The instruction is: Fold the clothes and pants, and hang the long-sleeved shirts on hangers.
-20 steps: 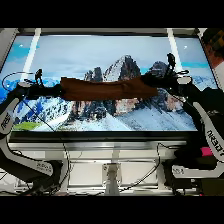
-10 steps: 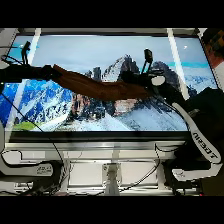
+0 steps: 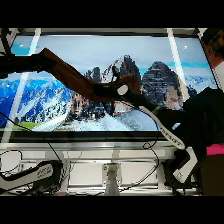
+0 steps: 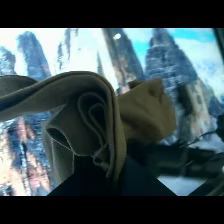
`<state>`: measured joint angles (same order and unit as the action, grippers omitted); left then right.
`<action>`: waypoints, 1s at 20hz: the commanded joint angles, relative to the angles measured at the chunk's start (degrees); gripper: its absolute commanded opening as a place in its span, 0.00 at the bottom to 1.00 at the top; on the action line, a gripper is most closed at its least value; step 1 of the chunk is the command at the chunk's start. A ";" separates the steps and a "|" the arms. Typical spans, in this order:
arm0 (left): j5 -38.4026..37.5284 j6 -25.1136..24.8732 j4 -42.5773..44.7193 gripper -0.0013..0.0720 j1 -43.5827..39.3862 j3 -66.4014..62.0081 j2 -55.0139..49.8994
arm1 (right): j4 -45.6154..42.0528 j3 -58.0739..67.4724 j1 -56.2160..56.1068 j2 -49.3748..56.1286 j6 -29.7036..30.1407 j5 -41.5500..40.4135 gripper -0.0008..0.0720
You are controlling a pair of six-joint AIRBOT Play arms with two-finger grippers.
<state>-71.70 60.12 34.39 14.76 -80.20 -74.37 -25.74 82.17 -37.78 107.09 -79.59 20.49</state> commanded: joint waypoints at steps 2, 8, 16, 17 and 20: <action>0.02 0.13 -1.49 0.04 -1.95 0.00 0.57 | -0.50 12.39 -6.62 8.22 -3.45 1.16 0.03; 1.62 -0.09 -1.46 0.04 -4.70 0.00 0.17 | -3.54 15.21 -6.67 10.05 -6.73 8.79 0.03; 5.68 -0.09 -1.51 0.04 -14.95 0.00 -5.27 | -25.24 15.19 10.60 -1.57 -13.27 21.51 0.03; 8.26 -0.09 -1.66 0.04 -17.18 0.00 -5.95 | -28.20 15.21 13.38 -3.61 -14.49 22.08 0.03; 17.64 -0.09 -2.10 0.04 -25.18 0.00 -7.82 | -30.91 15.21 20.74 -9.31 -14.47 23.19 0.03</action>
<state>-62.33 60.05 32.49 -3.97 -80.20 -80.34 -50.72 97.34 -23.55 102.69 -92.31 41.28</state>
